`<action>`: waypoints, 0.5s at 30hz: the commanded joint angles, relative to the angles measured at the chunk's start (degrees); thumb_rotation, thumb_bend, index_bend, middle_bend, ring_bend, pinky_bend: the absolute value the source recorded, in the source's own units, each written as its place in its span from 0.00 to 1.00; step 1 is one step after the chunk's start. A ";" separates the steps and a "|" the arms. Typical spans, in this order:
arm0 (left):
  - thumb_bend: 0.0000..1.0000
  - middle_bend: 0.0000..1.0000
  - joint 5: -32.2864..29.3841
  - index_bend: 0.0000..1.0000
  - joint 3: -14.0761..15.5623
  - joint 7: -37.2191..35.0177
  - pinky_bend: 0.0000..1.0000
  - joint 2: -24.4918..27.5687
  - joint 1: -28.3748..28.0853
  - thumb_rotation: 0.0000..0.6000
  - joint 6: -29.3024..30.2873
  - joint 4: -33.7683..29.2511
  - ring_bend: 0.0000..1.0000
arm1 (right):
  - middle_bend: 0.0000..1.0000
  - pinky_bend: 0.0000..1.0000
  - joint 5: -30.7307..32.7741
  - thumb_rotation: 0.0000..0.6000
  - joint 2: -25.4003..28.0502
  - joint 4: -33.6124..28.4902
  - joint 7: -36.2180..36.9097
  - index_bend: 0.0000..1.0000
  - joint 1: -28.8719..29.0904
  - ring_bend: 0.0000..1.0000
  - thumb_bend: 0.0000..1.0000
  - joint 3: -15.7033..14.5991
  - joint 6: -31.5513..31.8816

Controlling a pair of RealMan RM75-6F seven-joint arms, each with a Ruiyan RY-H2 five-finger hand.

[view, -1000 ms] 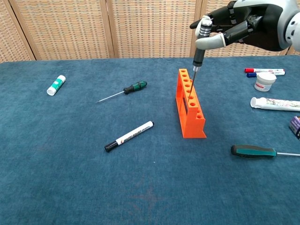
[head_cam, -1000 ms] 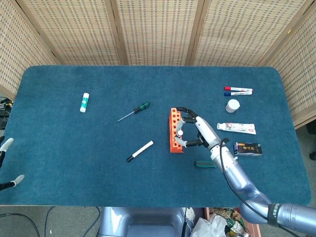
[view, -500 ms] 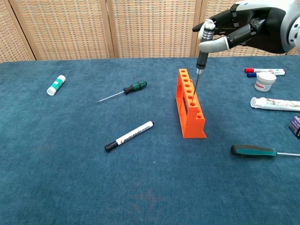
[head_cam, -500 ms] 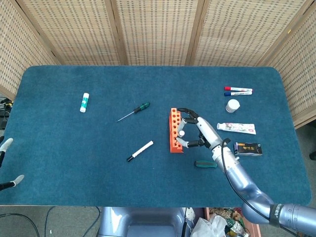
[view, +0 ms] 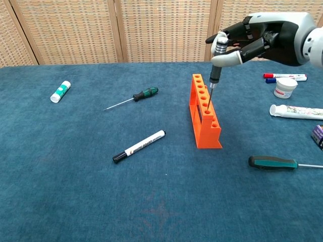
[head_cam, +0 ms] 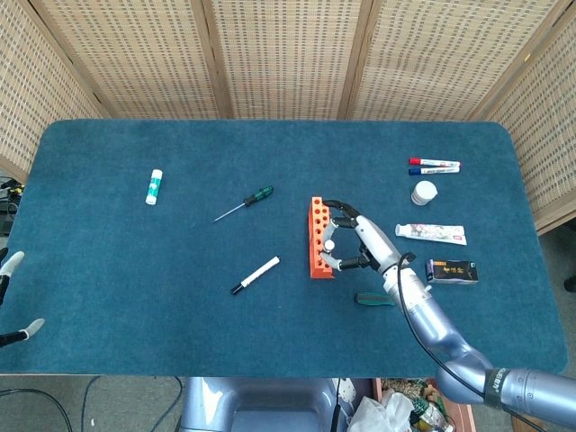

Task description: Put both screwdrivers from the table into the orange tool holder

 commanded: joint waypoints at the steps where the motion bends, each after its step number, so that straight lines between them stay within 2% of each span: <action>1: 0.00 0.00 0.01 0.00 0.02 -0.04 0.00 0.02 -0.01 1.00 -0.02 -0.02 0.00 | 0.09 0.02 0.71 1.00 -0.84 1.01 -0.69 0.62 0.38 0.00 0.55 -0.17 -0.31; 15: 0.00 0.00 -0.66 0.00 -0.10 0.31 0.00 -0.18 -0.42 1.00 -0.95 0.07 0.00 | 0.09 0.02 2.19 1.00 -3.96 5.39 -2.69 0.62 1.01 0.00 0.55 -1.16 -1.46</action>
